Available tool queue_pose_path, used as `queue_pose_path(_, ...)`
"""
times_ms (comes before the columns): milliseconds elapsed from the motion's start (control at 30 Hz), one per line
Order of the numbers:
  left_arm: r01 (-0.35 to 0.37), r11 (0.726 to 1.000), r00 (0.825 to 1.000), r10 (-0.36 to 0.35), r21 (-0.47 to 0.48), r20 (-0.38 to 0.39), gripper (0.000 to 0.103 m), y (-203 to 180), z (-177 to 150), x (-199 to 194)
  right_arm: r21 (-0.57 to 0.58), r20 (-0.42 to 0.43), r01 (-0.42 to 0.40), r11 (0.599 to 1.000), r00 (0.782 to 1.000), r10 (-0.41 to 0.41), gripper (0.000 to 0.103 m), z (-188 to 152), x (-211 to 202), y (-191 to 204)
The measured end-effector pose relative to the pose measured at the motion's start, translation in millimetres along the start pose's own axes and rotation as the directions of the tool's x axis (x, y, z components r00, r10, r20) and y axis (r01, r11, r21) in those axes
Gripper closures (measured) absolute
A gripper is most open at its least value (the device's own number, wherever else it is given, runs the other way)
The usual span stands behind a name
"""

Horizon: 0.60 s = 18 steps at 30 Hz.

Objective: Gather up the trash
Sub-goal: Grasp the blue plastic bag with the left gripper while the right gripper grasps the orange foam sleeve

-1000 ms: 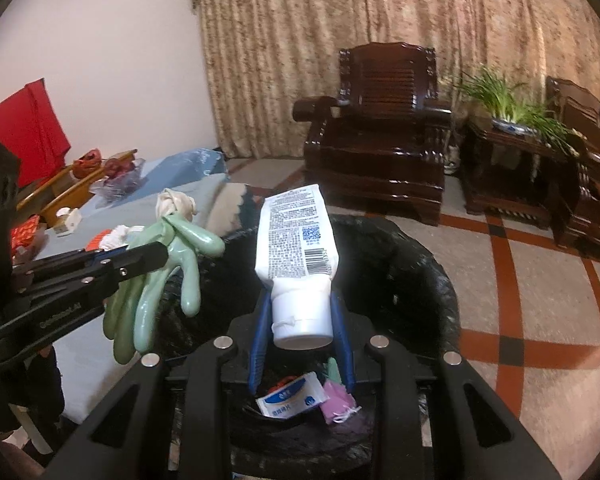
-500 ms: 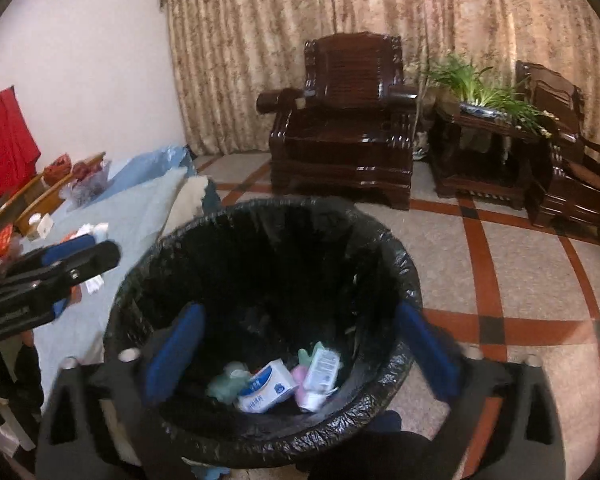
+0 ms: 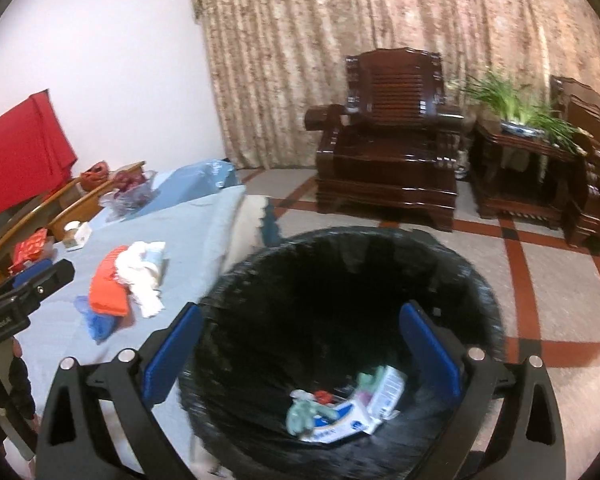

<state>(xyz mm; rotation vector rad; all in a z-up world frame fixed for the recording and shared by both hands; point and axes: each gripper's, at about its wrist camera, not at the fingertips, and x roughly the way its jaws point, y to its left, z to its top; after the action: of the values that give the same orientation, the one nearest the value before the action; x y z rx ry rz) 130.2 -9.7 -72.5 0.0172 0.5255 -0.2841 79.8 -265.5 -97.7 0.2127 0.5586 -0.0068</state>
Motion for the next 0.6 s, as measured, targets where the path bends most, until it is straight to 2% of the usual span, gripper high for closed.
queue_pose_path(267,-0.143,0.989,0.99,0.143,-0.036,-0.004,0.013,57.9,-8.5,-18.1,-0.091,-0.003,-0.098,0.991,0.995,0.098,0.006,4.3,25.4,57.1)
queue_pose_path(500,-0.205,0.976,0.979,0.204,-0.07,-0.027,0.013,92.3,-18.5,-19.0,-0.15,-0.007,-0.184,0.971,0.983,0.185,0.006,1.5,48.8,104.9)
queue_pose_path(600,-0.232,0.969,0.973,0.229,-0.087,-0.04,0.013,107.7,-23.9,-18.7,-0.171,-0.027,-0.228,0.959,0.974,0.227,0.01,-2.2,59.9,125.1)
